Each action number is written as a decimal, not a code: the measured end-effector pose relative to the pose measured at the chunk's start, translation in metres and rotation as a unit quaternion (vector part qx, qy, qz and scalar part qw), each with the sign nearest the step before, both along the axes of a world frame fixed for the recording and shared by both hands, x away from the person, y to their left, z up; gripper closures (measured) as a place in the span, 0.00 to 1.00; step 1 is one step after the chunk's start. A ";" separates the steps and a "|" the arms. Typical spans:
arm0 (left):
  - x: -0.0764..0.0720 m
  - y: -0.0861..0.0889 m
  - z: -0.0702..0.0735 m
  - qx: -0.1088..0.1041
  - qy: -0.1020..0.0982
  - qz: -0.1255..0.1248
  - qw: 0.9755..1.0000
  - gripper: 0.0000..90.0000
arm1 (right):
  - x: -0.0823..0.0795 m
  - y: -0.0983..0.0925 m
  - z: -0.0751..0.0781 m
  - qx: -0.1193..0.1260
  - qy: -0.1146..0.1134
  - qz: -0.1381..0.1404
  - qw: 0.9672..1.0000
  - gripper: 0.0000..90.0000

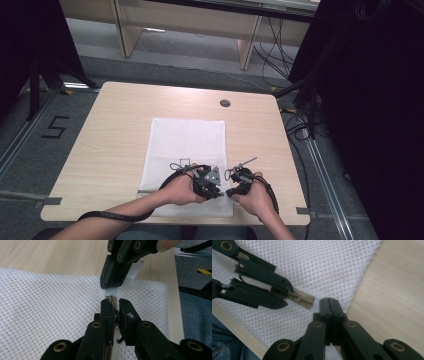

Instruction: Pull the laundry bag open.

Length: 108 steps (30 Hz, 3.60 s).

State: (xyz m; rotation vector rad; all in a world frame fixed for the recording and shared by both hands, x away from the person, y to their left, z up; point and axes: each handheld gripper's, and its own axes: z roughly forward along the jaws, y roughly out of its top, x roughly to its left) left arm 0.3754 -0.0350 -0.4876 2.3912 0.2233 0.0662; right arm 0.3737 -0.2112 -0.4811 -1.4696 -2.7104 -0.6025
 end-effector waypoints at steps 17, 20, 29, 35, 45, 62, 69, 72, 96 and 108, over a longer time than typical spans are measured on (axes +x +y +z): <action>-0.001 0.005 0.001 -0.002 0.004 0.003 1.000 0.91 | 0.000 0.000 0.000 0.001 0.000 -0.001 1.000 1.00; -0.001 0.006 0.001 -0.003 0.006 0.004 1.000 0.91 | 0.000 0.000 0.000 0.001 0.000 -0.001 1.000 1.00; -0.001 0.010 0.004 -0.003 0.003 0.003 1.000 0.91 | 0.000 0.000 0.000 0.003 -0.003 0.003 1.000 1.00; -0.001 0.013 0.004 -0.001 0.003 0.003 1.000 0.91 | 0.000 0.000 0.000 0.003 -0.005 0.004 1.000 1.00; -0.001 0.017 0.007 0.000 -0.001 -0.001 1.000 0.91 | -0.001 0.000 0.000 0.002 -0.001 -0.001 1.000 1.00; -0.002 0.026 0.011 0.000 -0.001 -0.002 1.000 0.91 | 0.000 0.000 0.000 0.002 -0.003 0.001 1.000 1.00; -0.003 0.031 0.012 0.002 0.001 0.001 1.000 0.91 | 0.000 -0.001 0.000 0.003 0.000 0.000 1.000 1.00; -0.002 0.032 0.012 0.002 0.000 -0.002 1.000 0.91 | 0.000 -0.001 0.000 0.003 0.001 0.000 1.000 1.00; -0.004 0.040 0.012 -0.001 -0.004 -0.002 1.000 0.91 | 0.000 -0.001 0.000 0.004 0.000 0.001 1.000 1.00; -0.004 0.047 0.009 -0.014 0.000 0.002 1.000 0.91 | 0.000 0.000 0.000 0.000 0.000 -0.002 1.000 1.00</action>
